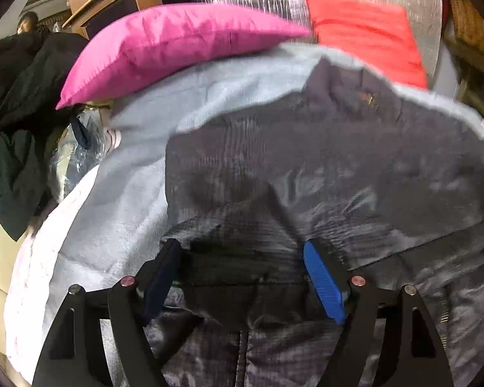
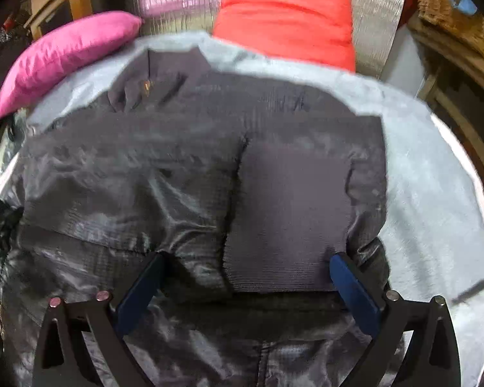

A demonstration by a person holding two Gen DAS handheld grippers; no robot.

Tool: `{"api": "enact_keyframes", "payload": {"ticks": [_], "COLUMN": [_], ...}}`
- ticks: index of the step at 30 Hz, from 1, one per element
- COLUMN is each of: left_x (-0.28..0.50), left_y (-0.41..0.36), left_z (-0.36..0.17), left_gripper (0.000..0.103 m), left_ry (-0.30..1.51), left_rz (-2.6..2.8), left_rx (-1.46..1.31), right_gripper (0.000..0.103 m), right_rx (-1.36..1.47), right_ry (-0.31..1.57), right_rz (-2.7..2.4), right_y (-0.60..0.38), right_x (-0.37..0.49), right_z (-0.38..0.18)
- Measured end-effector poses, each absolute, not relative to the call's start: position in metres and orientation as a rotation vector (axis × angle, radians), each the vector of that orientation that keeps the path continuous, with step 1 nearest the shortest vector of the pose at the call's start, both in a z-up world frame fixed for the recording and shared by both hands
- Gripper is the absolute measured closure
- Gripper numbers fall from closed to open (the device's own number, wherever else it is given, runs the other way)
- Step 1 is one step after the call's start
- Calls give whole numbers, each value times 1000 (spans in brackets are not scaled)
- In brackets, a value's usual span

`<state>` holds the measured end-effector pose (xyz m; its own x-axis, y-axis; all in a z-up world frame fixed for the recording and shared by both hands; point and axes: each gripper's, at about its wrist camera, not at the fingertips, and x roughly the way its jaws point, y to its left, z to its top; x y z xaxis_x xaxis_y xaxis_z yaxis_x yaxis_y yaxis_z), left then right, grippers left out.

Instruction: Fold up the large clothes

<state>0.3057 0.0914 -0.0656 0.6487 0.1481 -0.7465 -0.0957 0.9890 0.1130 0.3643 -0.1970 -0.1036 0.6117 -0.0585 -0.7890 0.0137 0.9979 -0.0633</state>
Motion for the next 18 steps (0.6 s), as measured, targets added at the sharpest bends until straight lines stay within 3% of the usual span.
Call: {"api": "enact_keyframes", "payload": {"ticks": [3,5,9,14,18], "left_x": [305,315,317,304,315], "left_y": [97,100,94,92,89], "left_z": [-56,-70,-81,-59,-79], "left_gripper": [24,24,24,24,23], "left_ry": [811,875,885,822,897], "left_rz": [156,150,165,145,132], "left_rx": [28,12,67,27,41], "right_gripper": [0,0,0,0,0], "right_rx": [22,57,79,81,114], "right_ry": [857,843,987,917,877], "right_rz": [-12,-6,-42,-25,-9], "right_y": [-200,-204,-215,-211,-209], "right_x": [365,376,404,400,412], "right_z": [-80,-74,-111,-86,-72]}}
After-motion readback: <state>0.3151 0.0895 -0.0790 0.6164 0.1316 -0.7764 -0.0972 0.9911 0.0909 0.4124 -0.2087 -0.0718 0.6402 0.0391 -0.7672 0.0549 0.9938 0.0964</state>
